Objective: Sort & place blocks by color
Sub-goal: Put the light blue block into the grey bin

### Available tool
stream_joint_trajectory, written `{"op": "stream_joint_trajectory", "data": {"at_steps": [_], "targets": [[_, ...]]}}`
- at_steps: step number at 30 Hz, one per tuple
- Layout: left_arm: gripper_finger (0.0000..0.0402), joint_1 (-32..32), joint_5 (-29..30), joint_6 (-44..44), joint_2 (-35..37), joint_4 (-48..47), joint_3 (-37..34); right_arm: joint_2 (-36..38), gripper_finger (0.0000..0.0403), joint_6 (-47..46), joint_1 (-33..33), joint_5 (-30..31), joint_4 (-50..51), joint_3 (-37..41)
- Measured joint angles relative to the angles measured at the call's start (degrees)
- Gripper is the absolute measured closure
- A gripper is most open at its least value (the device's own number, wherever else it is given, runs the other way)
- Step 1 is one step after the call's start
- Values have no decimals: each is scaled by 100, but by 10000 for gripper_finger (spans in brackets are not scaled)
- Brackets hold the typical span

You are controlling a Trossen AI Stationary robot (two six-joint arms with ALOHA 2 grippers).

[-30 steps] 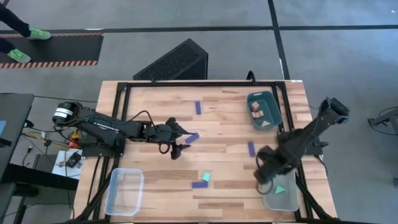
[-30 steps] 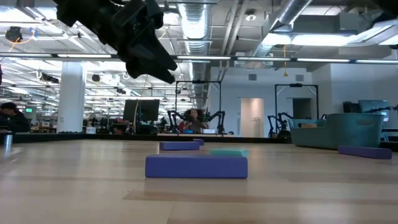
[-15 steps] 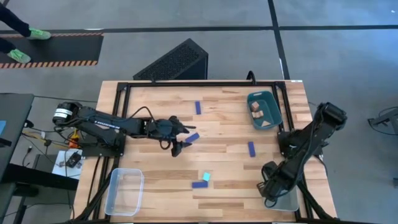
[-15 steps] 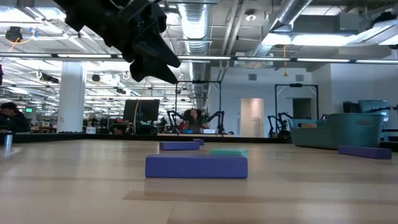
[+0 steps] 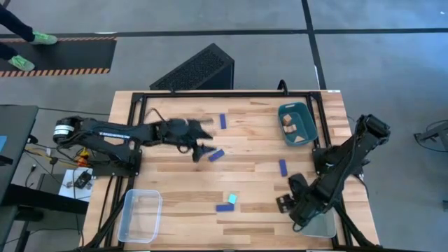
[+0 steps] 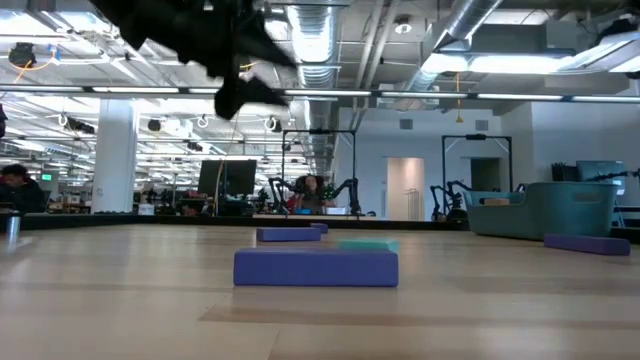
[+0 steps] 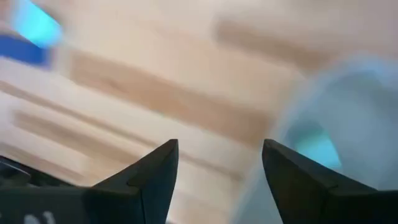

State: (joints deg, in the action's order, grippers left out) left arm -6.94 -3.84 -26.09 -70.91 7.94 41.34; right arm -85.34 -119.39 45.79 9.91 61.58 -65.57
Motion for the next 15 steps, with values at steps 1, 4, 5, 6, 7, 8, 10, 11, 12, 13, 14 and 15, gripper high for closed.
{"op": "stream_joint_trajectory", "data": {"at_steps": [1,4,5,6,7,8,10,11,12,13,14,15], "targets": [[106,-122,-92,3,125,280,2,0,149,125,-109,153,-12,-45],[106,-438,-164,537,485,786,11,-14,149,562,-538,359,-316,-50],[106,-545,-192,771,586,815,11,-21,149,761,-693,411,-517,-50],[106,-654,-215,943,662,853,11,-22,149,961,-837,502,-739,-50],[106,-771,-316,1021,750,845,11,-22,149,1142,-956,618,-1015,-50],[106,-898,-507,1032,840,802,7,-22,149,1278,-1074,753,-1302,-50],[106,-1140,-1047,928,1000,866,7,-24,149,1429,-1258,1138,-1821,-50],[106,-1240,-1300,866,1082,873,7,-24,149,1462,-1328,1308,-2011,-50],[106,-1339,-1495,806,1177,859,7,-24,149,1469,-1377,1463,-2150,-50],[106,-1439,-1639,762,1276,848,4,-24,149,1474,-1417,1577,-2247,-50],[106,-1528,-1722,755,1372,865,4,-24,149,1478,-1448,1646,-2301,-50],[106,-1620,-1776,744,1488,871,4,-24,149,1464,-1472,1693,-2332,-50]]}}
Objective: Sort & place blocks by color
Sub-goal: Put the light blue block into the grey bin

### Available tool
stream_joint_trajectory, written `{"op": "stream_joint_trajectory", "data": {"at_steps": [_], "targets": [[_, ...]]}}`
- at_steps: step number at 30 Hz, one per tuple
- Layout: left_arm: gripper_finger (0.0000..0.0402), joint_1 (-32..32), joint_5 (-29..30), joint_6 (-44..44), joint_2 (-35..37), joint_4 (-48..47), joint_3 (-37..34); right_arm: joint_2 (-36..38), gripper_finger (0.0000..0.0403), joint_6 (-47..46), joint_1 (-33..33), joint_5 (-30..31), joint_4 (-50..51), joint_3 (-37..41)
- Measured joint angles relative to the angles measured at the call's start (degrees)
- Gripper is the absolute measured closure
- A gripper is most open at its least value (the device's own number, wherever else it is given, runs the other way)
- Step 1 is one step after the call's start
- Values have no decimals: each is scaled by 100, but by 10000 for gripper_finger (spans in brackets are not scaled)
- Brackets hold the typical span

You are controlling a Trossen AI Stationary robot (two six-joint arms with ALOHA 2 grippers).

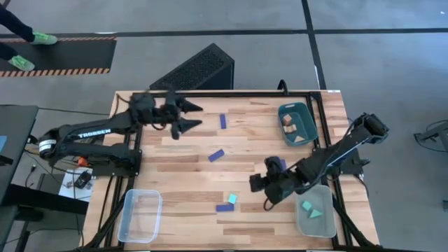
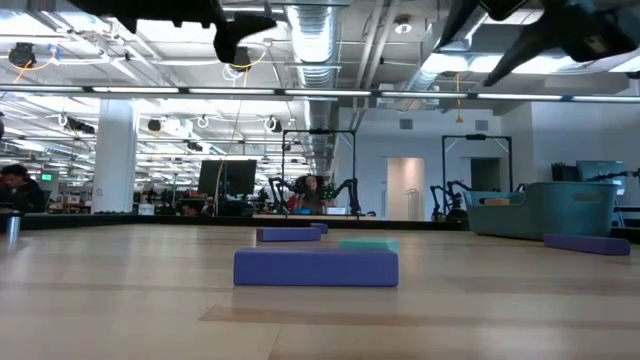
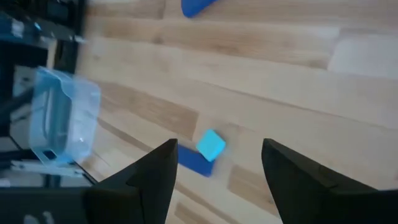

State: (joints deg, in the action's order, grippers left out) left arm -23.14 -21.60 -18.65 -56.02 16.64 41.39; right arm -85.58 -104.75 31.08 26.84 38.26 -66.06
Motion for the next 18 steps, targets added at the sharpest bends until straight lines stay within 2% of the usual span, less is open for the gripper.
{"op": "stream_joint_trajectory", "data": {"at_steps": [4,7,10,13,18], "targets": [[106,-477,-591,-109,570,154,0,-338,149,-112,-59,9,-215,-131],[106,-783,-1045,32,983,-178,9,-955,149,-24,-128,-296,-268,-609],[107,-893,-1122,217,1214,-933,2,-1741,149,272,-262,-729,-193,-1190],[107,-837,-1225,470,1288,-1746,-29,-2360,149,406,-423,-734,-14,-1856],[107,-758,-1171,600,1291,-2397,-164,-3209,149,868,-711,-1124,559,-2828]]}}
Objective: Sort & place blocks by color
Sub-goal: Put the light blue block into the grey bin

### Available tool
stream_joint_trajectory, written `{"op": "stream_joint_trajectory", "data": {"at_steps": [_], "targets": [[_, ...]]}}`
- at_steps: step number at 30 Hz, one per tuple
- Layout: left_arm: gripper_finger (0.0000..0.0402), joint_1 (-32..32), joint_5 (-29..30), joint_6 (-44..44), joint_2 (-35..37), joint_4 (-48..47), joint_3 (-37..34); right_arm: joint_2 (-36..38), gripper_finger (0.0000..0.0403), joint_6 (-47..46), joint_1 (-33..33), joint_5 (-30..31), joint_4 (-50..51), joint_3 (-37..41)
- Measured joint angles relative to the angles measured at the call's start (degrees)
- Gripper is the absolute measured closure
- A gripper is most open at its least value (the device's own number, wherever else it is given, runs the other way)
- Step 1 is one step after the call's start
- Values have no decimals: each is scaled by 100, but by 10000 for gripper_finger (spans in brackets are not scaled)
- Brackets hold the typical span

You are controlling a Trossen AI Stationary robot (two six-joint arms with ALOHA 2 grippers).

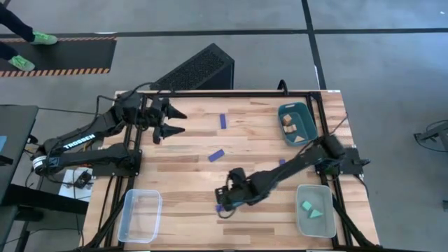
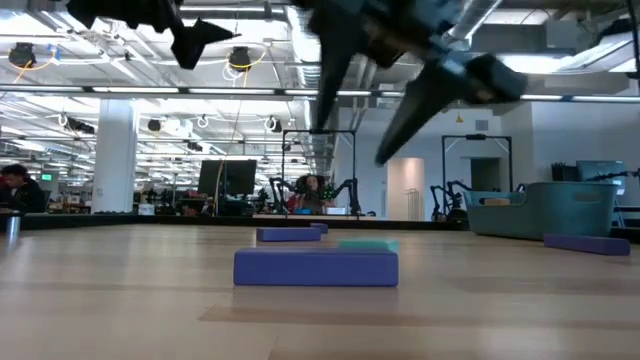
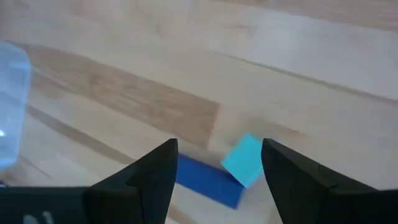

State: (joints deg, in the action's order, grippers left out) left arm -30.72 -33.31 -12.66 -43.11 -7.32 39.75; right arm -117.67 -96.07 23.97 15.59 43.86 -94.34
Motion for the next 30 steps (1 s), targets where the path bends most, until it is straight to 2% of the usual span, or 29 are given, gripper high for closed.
{"op": "stream_joint_trajectory", "data": {"at_steps": [3,6,12,17,21,26,30], "targets": [[107,-11,260,-24,4,-183,0,-382,149,78,-117,-349,180,-488],[107,-24,494,-214,30,-346,0,-726,149,-378,-181,-686,645,-897],[107,-15,567,-109,51,-1096,2,-1066,149,-1447,-117,-839,1770,-1640],[107,-14,677,157,78,-1769,2,-1335,149,-1792,-73,-1316,1736,-1667],[107,-9,931,262,333,-1942,2,-1521,149,-1762,-91,-1289,1526,-1666],[107,-11,1425,61,782,-1953,2,-1589,149,-1728,-231,-1282,1886,-1661],[107,-9,1777,-18,1113,-2272,2,-1589,157,-1310,-414,-1246,2052,-1661]]}}
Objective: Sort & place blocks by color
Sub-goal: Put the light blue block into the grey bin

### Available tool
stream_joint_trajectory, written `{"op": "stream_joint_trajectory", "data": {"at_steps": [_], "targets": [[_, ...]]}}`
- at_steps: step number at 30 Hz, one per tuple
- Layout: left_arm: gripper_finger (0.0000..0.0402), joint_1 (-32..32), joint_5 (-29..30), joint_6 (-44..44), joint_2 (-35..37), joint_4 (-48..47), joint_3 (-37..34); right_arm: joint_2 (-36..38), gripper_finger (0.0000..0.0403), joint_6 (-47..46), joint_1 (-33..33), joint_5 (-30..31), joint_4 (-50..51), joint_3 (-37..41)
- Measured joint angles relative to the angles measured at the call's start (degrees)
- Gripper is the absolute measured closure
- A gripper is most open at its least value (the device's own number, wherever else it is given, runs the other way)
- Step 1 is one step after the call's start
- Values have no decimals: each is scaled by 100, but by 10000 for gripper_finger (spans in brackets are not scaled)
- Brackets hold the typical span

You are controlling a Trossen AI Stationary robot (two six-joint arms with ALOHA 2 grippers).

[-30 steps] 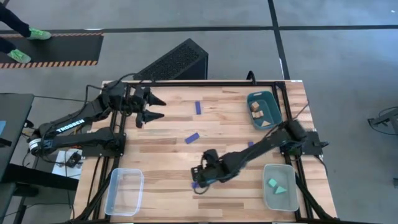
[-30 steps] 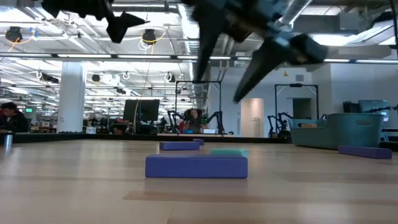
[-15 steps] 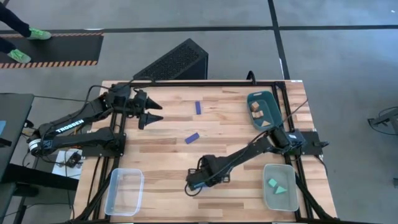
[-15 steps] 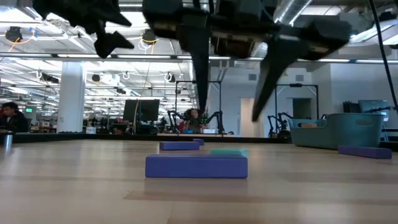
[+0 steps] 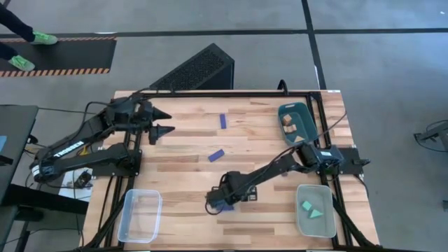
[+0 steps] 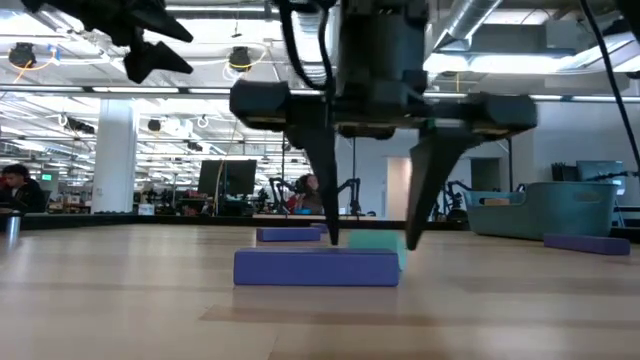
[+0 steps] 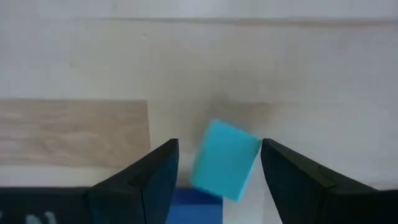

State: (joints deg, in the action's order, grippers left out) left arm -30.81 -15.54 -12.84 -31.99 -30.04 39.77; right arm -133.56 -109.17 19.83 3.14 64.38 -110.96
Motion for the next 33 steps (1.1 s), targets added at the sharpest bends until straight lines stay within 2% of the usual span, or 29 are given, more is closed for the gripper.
{"op": "stream_joint_trajectory", "data": {"at_steps": [2,7,11,14,20,29,33], "targets": [[107,-2,167,-75,185,-236,0,15,176,288,-110,-104,-88,102],[107,-4,385,-303,723,-644,0,17,242,963,-319,-1078,-543,323],[107,-4,580,-335,1071,-766,0,9,279,1010,-269,-1167,-540,330],[107,-4,698,-322,1200,-775,-42,9,285,1066,-213,-1172,-365,330],[107,-4,514,-327,1226,-770,-289,133,257,1034,-86,-1165,-96,337],[107,-2,144,-344,1535,-475,-824,149,148,342,167,-1068,-531,330],[107,-2,-178,-631,1815,-81,-1141,106,138,115,196,-888,-561,334]]}}
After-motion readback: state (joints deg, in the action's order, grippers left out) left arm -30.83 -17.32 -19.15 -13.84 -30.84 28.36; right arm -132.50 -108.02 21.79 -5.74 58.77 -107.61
